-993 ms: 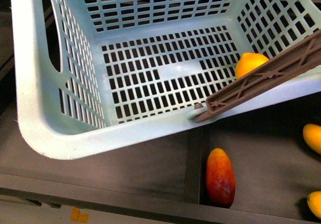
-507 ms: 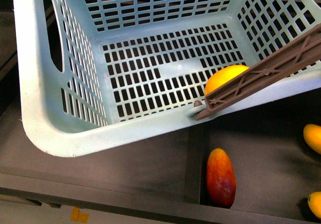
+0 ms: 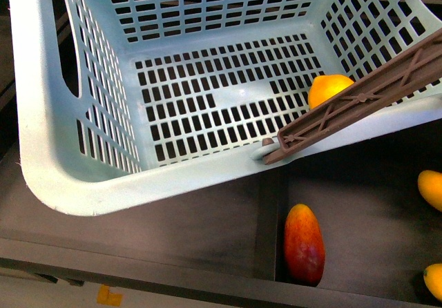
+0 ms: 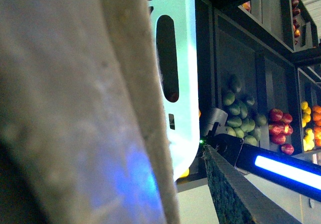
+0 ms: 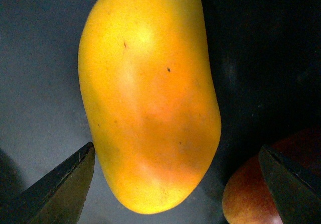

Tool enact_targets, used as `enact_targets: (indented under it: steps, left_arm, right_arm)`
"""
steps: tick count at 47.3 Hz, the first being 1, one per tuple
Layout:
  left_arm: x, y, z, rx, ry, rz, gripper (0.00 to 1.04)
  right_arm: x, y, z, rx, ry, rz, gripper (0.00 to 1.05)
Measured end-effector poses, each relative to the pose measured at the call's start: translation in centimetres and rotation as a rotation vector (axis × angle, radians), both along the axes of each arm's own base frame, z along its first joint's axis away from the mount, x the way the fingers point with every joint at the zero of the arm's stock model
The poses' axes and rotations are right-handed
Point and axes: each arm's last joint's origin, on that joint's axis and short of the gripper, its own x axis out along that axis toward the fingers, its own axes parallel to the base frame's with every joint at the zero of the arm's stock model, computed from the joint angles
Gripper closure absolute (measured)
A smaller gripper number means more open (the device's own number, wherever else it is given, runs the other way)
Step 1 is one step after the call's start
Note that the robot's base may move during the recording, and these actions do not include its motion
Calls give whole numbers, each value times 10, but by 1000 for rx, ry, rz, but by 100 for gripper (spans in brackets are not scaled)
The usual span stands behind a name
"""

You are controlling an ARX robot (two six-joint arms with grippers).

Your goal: Pick lemon and mango into basket

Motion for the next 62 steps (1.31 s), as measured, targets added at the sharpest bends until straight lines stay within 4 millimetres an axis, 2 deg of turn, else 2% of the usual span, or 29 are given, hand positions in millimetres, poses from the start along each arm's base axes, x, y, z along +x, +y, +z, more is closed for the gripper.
enact_targets:
  steps: [9,18,20,28,36,42,49,51,62]
  left_arm:
    - [0,0,0,0,0,0,76]
    - [0,0,0,0,0,0,76]
    - [0,0,0,0,0,0,76]
    - [0,0,0,0,0,1,76]
    - [0,0,0,1,-1,0,76]
    - [0,0,0,0,0,-1,76]
    - [0,0,0,0,0,0,76]
    - [0,0,0,0,0,0,76]
    - [0,0,0,0,0,0,76]
  right_arm:
    - [12,6,-8,10,1,-1,9]
    - [14,10,-19,16,11,-17,9]
    - [14,11,-20,18,10,-21,12]
    - [13,13,-21,28,3,-31,38]
    - [6,11,-15,49,-12,-49,40]
    - [-5,6,12,97,-99,-71,40]
    - [-29,3,72,143,-247,-50,40]
    - [-36,4,81,154,-269,-46,40]
    - [-102,23,170,326,-477,-30,40]
